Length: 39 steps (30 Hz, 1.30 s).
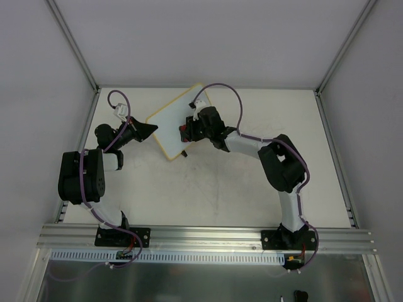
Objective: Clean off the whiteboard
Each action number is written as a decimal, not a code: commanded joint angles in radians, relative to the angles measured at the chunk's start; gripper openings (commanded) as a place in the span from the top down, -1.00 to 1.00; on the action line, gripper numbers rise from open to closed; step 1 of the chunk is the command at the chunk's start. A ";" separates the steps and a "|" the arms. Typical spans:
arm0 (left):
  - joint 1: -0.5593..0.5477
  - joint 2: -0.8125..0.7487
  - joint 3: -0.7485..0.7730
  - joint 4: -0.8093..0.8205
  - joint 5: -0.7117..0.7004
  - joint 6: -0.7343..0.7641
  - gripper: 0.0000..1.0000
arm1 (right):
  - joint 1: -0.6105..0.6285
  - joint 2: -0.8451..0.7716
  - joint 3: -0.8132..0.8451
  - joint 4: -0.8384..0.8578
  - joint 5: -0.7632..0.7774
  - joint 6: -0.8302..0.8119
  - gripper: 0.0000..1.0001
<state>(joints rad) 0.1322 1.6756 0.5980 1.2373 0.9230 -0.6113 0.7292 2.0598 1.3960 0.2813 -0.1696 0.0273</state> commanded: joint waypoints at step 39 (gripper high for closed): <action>-0.017 -0.008 0.009 0.079 0.079 0.030 1.00 | 0.168 0.008 0.058 -0.051 0.076 0.059 1.00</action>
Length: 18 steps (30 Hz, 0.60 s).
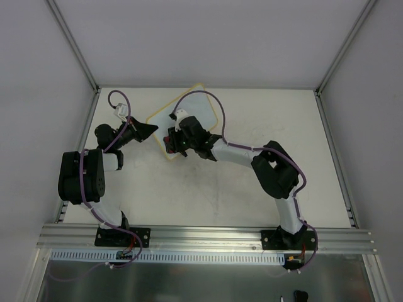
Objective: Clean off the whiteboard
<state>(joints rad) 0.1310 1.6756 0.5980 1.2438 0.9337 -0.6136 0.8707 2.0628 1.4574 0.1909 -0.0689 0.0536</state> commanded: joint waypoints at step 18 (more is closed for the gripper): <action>-0.008 0.009 0.017 0.075 0.057 0.008 1.00 | 0.076 -0.367 -0.395 -0.052 0.012 0.066 1.00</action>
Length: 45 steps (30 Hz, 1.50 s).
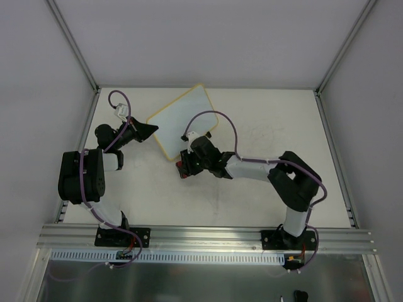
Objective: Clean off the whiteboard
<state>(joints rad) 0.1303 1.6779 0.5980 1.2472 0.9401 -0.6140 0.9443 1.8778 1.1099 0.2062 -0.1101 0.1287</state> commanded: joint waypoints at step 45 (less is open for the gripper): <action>0.012 0.005 -0.004 0.126 0.042 -0.036 0.09 | -0.368 -0.359 -0.163 -0.715 0.193 -0.153 -0.68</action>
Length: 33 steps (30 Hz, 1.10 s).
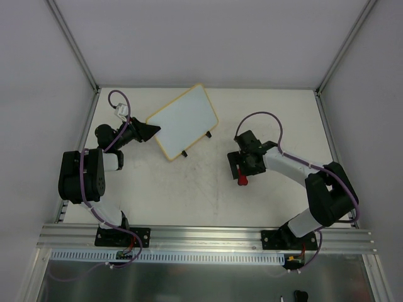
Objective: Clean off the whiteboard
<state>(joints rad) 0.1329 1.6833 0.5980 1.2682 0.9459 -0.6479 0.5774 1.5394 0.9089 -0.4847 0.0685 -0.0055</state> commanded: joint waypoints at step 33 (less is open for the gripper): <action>0.047 -1.072 -0.549 -0.462 -0.461 0.091 -0.98 | -0.025 -0.475 -0.206 0.311 0.182 0.004 -0.96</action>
<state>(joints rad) 0.1844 0.7868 0.0696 1.0199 0.5797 -0.5861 0.5575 1.1461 0.7670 -0.3267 0.2085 -0.0177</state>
